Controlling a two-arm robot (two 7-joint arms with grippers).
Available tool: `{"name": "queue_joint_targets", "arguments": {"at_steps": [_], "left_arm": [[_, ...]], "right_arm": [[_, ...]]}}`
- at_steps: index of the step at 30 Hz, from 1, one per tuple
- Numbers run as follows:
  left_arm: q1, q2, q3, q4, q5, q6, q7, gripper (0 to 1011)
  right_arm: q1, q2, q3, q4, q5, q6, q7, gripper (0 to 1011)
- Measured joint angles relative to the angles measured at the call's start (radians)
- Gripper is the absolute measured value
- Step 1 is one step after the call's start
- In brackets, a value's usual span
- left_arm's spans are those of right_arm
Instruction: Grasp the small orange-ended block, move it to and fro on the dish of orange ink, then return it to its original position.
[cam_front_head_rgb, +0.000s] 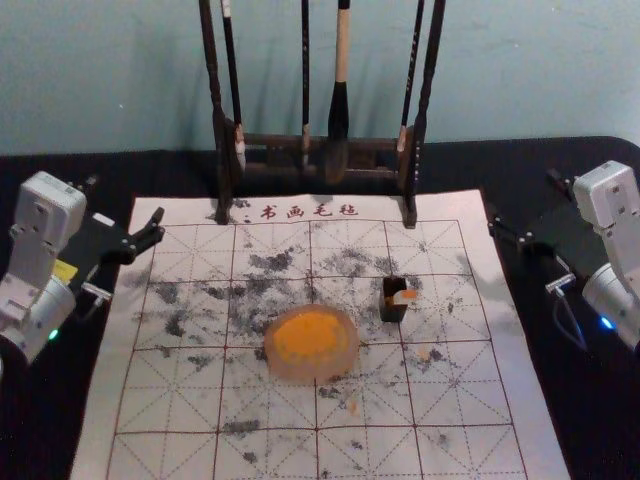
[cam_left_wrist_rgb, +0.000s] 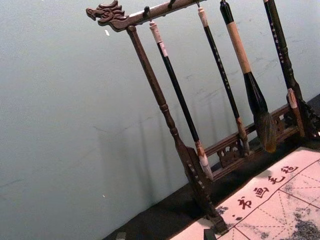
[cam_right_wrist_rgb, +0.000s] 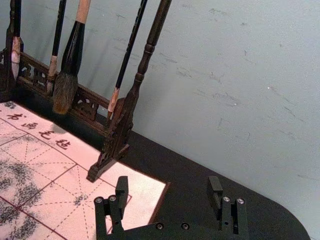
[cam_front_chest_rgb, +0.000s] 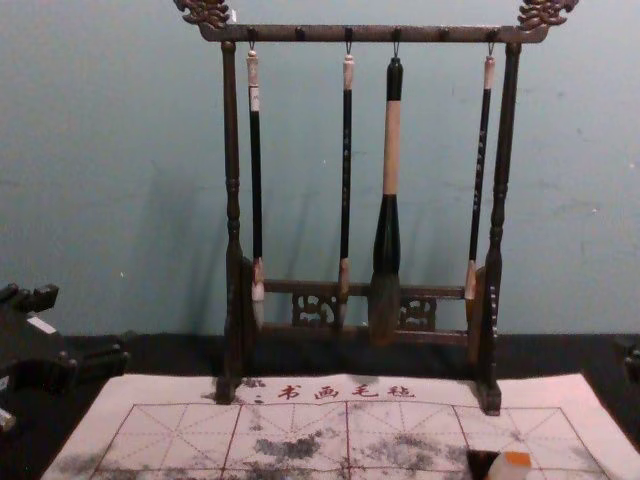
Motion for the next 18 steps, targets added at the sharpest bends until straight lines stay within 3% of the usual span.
{"name": "queue_joint_targets", "arguments": {"at_steps": [18], "left_arm": [[0.000,0.000,0.000,0.000,0.000,0.000,0.000,1001]], "right_arm": [[0.000,0.000,0.000,0.000,0.000,0.000,0.000,1002]]}}
